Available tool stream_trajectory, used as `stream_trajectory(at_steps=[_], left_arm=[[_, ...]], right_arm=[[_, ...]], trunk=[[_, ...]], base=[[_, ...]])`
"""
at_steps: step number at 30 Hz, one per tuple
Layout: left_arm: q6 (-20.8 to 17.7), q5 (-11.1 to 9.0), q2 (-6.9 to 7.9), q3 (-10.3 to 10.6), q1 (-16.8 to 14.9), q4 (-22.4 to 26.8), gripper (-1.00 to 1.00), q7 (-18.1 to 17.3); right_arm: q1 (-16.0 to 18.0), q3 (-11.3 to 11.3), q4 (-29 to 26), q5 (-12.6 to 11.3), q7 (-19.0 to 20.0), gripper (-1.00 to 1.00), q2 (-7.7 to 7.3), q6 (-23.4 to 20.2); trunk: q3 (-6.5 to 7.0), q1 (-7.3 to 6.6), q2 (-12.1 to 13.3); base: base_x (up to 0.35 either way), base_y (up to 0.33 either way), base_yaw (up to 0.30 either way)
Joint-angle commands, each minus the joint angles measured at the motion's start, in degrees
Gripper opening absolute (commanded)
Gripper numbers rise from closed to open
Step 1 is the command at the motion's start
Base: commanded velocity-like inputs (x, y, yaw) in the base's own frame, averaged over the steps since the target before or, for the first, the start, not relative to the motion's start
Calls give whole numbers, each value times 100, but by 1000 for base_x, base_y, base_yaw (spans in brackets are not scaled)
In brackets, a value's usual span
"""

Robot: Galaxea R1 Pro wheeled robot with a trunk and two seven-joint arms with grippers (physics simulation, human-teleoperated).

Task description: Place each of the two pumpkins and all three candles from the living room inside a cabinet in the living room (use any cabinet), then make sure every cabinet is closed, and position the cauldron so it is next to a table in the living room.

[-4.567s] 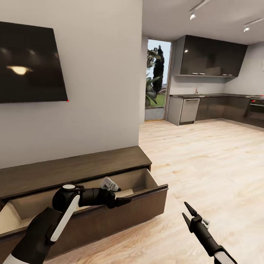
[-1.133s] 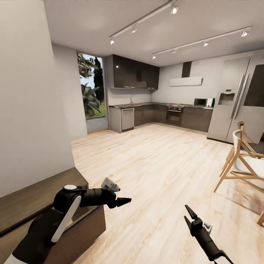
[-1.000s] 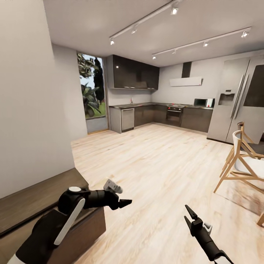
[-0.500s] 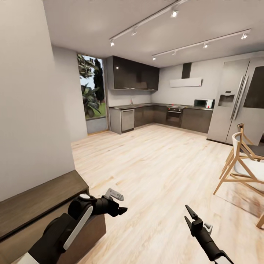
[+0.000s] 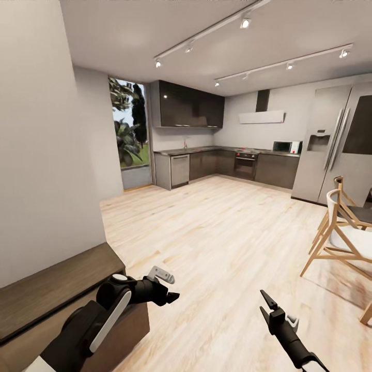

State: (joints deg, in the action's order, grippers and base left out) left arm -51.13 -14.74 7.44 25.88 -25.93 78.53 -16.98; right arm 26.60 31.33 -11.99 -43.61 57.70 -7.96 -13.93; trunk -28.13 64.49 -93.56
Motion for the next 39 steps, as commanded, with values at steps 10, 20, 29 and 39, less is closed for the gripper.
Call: stream_trajectory(at_steps=[10,20,29,39], left_arm=[[-19,8,3,5,-9,0,100,-11],[-14,15,3,5,-9,-38,100,82],[-11,15,3,5,-9,-87,100,90],[-5,7,-52,11,-9,-280,100,97]], right_arm=[[3,-10,-7,-51,9,100,42,-49],[3,-100,-68,12,-1109,100,99,412],[3,-1384,-786,851,-4034,100,106,497],[3,-1555,-957,974,-5836,100,112,868]], trunk=[[174,-221,399],[353,-440,800],[515,-638,1161],[694,-858,1562]], base=[[0,0,0],[0,0,0],[0,0,0],[0,0,0]])
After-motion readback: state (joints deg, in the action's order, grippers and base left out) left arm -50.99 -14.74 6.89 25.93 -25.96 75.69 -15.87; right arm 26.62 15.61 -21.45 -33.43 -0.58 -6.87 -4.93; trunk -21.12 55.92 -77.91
